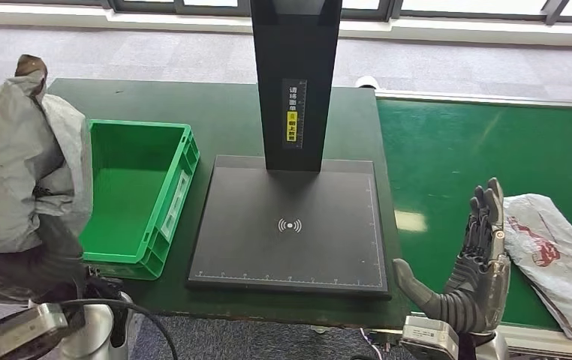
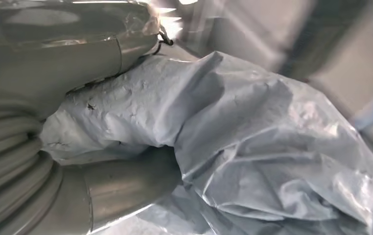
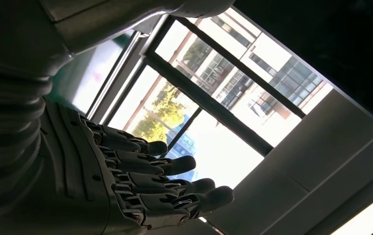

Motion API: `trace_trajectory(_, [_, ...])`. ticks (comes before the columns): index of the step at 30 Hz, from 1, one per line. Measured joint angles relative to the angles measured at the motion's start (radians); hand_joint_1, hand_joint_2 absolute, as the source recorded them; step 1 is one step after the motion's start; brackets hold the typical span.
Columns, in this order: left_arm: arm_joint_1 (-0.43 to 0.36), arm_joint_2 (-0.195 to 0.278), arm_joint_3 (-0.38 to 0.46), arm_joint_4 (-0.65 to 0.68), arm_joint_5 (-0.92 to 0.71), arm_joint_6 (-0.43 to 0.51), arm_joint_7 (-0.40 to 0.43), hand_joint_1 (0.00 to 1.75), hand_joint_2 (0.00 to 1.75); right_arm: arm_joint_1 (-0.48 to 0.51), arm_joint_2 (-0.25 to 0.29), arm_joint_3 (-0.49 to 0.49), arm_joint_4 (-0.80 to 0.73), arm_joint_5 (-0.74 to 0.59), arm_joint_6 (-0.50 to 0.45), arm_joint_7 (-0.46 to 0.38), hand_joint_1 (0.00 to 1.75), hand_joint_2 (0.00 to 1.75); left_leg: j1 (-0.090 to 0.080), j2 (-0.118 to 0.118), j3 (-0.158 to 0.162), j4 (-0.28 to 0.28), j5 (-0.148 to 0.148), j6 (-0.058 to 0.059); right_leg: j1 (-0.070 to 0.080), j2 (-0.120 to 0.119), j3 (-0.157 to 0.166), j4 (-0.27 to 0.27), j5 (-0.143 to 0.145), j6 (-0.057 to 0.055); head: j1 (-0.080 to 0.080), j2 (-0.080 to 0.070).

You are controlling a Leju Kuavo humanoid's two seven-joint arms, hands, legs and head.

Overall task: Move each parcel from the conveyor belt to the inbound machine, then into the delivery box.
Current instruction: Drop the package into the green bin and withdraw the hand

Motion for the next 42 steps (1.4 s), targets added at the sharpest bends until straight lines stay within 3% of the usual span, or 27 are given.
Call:
trace_trajectory(8, [-0.033,0.054,0.076,0.166,0.152,-0.030,0.035,1.75,1.75,0.001,-0.006,0.000,0.000,0.004,-0.004,0.002,0.00,1.75,0.000,0.001,0.000,0.000,0.000,0.000,0.000,0.001,0.000,0.000,0.000,-0.001,0.000,0.000])
trace_trajectory(18, [-0.167,0.094,0.262,0.566,0.235,-0.152,0.090,1.75,1.75,0.002,-0.007,0.015,0.001,0.040,0.016,0.040,0.00,1.75,0.000,0.001,0.000,0.000,0.001,-0.001,0.000,0.001,0.000,0.001,0.001,-0.001,0.000,0.000])
trace_trajectory(25, [-0.178,0.095,0.314,0.660,0.236,-0.173,0.094,1.75,1.75,-0.019,-0.007,0.027,0.009,0.049,0.030,0.051,0.00,1.75,0.000,0.001,0.000,0.000,0.001,-0.001,0.000,0.002,0.000,0.001,0.001,-0.001,0.000,0.000])
trace_trajectory(28, [-0.178,0.095,0.318,0.670,0.235,-0.174,0.094,0.45,1.75,-0.021,-0.007,0.032,0.010,0.050,0.031,0.052,0.00,1.75,0.000,0.001,0.000,0.000,0.001,-0.001,0.000,0.001,0.000,0.001,0.001,-0.001,0.000,0.000])
trace_trajectory(29, [-0.177,0.095,0.318,0.673,0.233,-0.175,0.095,0.01,1.31,-0.022,-0.007,0.033,0.010,0.051,0.031,0.052,0.00,1.75,0.000,0.001,0.000,0.000,0.001,-0.001,0.000,0.001,0.000,0.001,0.001,-0.001,0.000,0.000])
trace_trajectory(32, [-0.177,0.094,0.319,0.679,0.202,-0.173,0.100,0.00,0.00,-0.024,-0.007,0.033,0.011,0.056,0.031,0.053,0.00,1.75,0.000,0.001,0.000,0.000,0.001,-0.001,0.000,0.001,0.000,0.001,0.000,-0.001,0.000,0.000])
trace_trajectory(42, [-0.160,0.068,0.319,0.633,0.088,-0.099,0.132,0.00,0.00,-0.036,-0.006,0.034,0.024,0.077,0.038,0.073,0.00,1.75,0.000,0.001,0.000,0.000,0.001,-0.001,0.000,0.001,0.000,0.001,0.001,-0.001,0.000,0.000])
